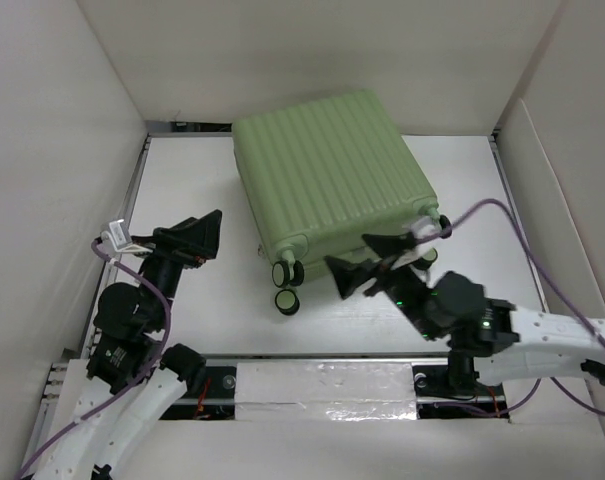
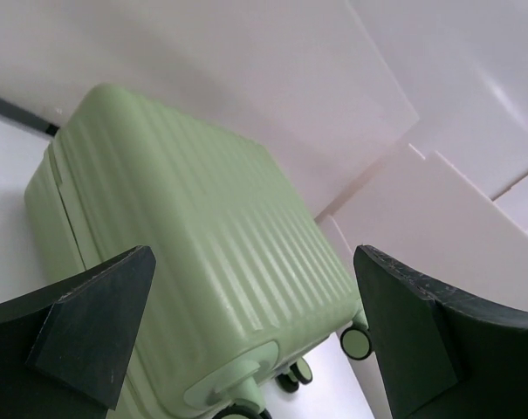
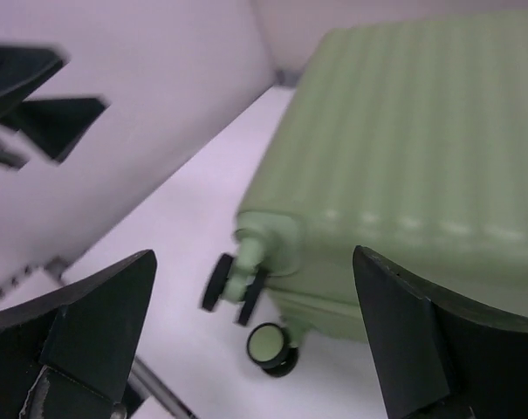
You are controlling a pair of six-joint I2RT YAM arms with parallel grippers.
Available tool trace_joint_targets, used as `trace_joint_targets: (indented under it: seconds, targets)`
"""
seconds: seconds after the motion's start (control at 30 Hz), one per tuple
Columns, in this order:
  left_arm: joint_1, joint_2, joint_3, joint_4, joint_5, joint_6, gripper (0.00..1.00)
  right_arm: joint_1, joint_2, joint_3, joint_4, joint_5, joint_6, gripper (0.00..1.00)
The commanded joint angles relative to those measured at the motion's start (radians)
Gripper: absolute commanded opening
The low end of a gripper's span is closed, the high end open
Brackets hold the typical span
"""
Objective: Pack the luggage
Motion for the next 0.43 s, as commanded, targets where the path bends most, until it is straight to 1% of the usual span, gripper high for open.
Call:
trace_joint_targets:
  seconds: [0.0, 0.03, 0.17, 0.27, 0.33, 0.4]
  targets:
    - [-0.002, -0.001, 0.084, -0.01, -0.017, 0.082, 0.99, -0.018, -0.175, -0.062, -0.069, 0.242, -0.043, 1.0]
    - [-0.002, 0.001, 0.09, -0.028, -0.021, 0.094, 0.99, -0.04, -0.27, -0.071, -0.12, 0.271, -0.043, 1.0]
    - [-0.002, 0.002, 0.09, -0.017, -0.011, 0.105, 0.99, -0.095, -0.462, -0.115, -0.215, 0.308, -0.024, 1.0]
    - [-0.002, 0.016, 0.087, -0.011, -0.001, 0.108, 0.99, -0.129, -0.556, -0.161, -0.22, 0.32, -0.018, 1.0]
    - [-0.002, 0.025, 0.068, 0.013, 0.016, 0.111, 0.99, -0.129, -0.575, -0.186, -0.2, 0.306, -0.02, 1.0]
    - [-0.002, 0.031, 0.061, 0.024, 0.019, 0.103, 0.99, -0.129, -0.561, -0.191, -0.194, 0.306, -0.023, 1.0]
